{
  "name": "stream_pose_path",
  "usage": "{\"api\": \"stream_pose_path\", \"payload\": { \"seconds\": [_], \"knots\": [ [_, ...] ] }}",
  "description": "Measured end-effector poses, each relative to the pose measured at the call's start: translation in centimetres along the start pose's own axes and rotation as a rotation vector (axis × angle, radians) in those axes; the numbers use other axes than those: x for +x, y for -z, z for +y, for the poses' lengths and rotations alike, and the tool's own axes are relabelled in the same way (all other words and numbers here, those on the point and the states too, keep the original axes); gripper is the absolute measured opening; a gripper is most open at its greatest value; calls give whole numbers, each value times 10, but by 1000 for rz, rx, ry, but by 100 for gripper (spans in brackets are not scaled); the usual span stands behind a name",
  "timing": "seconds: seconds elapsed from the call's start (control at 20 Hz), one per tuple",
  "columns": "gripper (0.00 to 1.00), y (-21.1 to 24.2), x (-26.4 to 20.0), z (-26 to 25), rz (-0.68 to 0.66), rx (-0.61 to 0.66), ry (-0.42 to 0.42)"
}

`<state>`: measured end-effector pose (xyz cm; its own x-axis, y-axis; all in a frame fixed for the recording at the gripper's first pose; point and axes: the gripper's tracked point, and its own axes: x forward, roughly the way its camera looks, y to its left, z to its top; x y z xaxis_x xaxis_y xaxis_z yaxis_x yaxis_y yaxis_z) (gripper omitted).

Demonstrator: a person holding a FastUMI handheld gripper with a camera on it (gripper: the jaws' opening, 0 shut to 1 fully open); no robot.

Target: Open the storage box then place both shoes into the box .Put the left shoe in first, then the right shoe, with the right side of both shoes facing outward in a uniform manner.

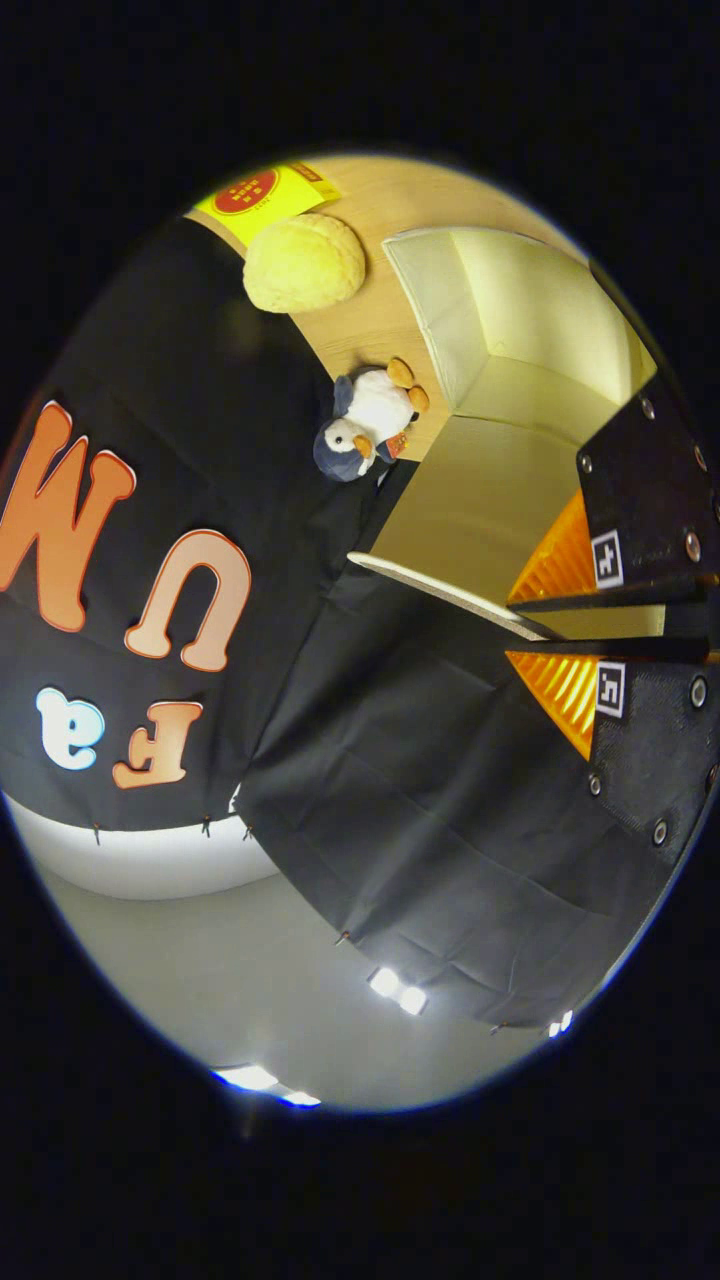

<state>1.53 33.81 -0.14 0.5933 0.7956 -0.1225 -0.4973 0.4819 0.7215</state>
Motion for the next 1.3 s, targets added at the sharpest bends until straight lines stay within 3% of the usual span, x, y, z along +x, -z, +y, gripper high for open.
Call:
{"api": "stream_pose_path", "payload": {
  "seconds": [0.05,0.2,0.25,0.3,0.45,0.7,0.95,1.1,1.3],
  "knots": [
    [19,13,8,1,29,-40,25],
    [74,49,23,8,136,-120,31],
    [81,57,24,7,160,-148,51],
    [95,61,25,2,173,-171,72],
    [98,67,22,-11,182,-194,115],
    [98,40,-10,-41,105,-230,222],
    [98,14,-61,-85,21,-301,374],
    [98,15,-93,-105,21,-287,419],
    [98,8,-147,-152,-12,-298,563]
  ]
}}
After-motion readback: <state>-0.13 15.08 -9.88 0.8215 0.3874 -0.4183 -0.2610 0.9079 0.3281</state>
